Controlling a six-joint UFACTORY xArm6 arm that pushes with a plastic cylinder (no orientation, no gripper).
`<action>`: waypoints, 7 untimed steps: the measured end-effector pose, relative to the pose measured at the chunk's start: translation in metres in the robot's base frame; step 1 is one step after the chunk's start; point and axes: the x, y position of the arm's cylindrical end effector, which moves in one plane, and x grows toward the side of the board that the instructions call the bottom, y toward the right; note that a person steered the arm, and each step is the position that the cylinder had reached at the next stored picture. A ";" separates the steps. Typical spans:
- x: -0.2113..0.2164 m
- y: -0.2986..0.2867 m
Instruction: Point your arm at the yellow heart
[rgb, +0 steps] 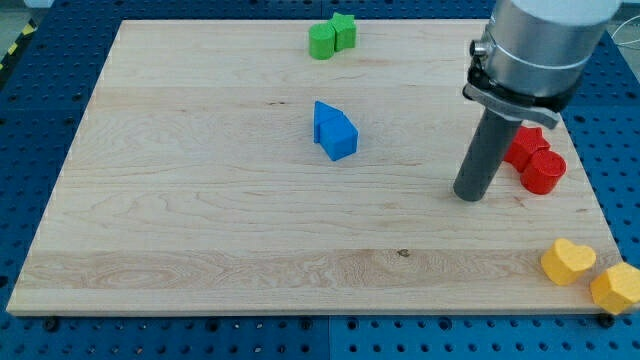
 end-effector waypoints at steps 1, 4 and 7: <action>0.001 0.000; 0.012 0.001; 0.111 0.033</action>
